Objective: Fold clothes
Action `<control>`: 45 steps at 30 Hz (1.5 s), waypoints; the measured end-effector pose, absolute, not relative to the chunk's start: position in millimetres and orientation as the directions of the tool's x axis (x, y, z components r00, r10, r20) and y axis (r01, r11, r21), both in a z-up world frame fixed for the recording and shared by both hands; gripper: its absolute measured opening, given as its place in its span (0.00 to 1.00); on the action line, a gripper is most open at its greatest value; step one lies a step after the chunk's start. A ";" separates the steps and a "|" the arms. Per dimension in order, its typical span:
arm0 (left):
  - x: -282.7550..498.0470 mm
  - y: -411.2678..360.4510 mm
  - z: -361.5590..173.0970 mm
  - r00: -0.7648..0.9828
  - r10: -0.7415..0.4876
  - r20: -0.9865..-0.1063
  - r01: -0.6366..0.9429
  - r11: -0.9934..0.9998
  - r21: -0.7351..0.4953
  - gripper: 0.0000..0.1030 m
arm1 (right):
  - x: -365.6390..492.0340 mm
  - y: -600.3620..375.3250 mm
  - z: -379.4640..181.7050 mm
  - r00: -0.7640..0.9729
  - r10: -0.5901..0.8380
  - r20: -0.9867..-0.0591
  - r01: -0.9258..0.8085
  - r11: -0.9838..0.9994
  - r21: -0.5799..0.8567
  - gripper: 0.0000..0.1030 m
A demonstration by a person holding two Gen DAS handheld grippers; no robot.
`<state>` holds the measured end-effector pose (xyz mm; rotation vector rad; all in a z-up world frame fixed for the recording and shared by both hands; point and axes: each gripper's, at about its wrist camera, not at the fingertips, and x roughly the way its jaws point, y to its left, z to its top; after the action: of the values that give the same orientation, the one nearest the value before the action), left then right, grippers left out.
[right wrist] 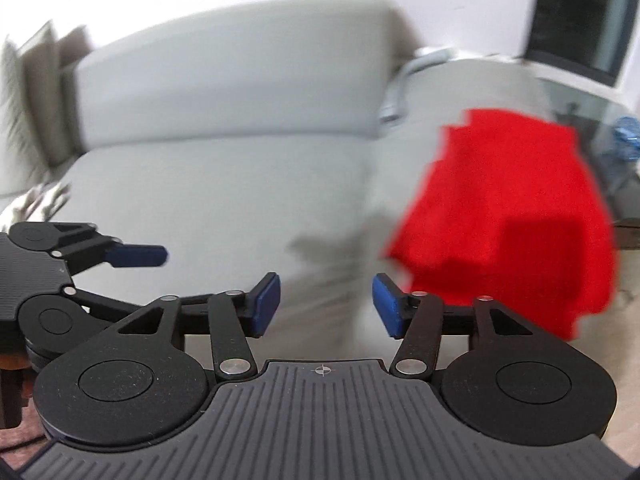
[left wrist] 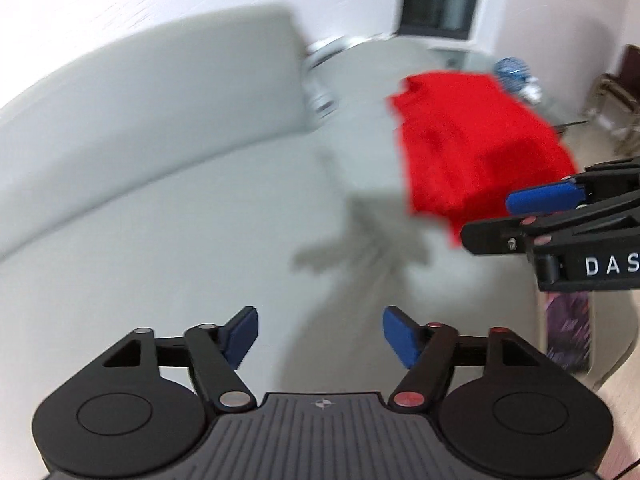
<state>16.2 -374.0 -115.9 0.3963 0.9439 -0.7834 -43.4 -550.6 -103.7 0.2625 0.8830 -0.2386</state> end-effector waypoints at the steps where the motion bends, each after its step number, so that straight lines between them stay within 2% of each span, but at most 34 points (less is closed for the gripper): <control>1: 13.1 -359.1 -114.4 0.341 -0.405 -0.848 0.730 0.683 -0.033 0.73 | -43.3 -535.7 -105.4 0.615 -0.095 -0.783 0.320 0.937 0.138 0.63; 3: 3.8 -346.2 -106.7 0.338 -0.410 -0.847 0.705 0.706 -0.060 0.80 | -51.0 -521.2 -104.6 0.610 -0.103 -0.786 0.363 0.917 0.162 0.67; 8: -30.7 -350.4 -74.3 0.307 -0.451 -0.838 0.690 0.712 -0.130 0.87 | -90.8 -512.2 -82.5 0.566 -0.185 -0.804 0.490 0.859 0.147 0.76; 12: -63.9 -368.7 -44.3 0.299 -0.504 -0.810 0.736 0.663 -0.141 0.93 | -135.4 -520.3 -37.7 0.528 -0.290 -0.798 0.584 0.806 0.093 0.83; 17: -91.5 -397.7 -3.5 0.359 -0.542 -0.760 0.773 0.629 -0.083 0.95 | -170.6 -531.9 18.0 0.514 -0.389 -0.765 0.604 0.797 0.000 0.85; 23: -111.6 -420.9 20.2 0.381 -0.555 -0.739 0.784 0.618 -0.060 0.96 | -193.1 -548.0 56.5 0.499 -0.428 -0.754 0.616 0.787 -0.038 0.86; 45: -113.2 -454.6 19.9 0.354 -0.533 -0.768 0.787 0.614 -0.063 0.97 | -207.7 -579.1 39.7 0.441 -0.417 -0.795 0.657 0.753 -0.031 0.87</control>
<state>-113.2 -454.6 19.9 0.3440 0.8445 -0.8753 -207.7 -579.1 39.7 0.3019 0.8900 -0.6790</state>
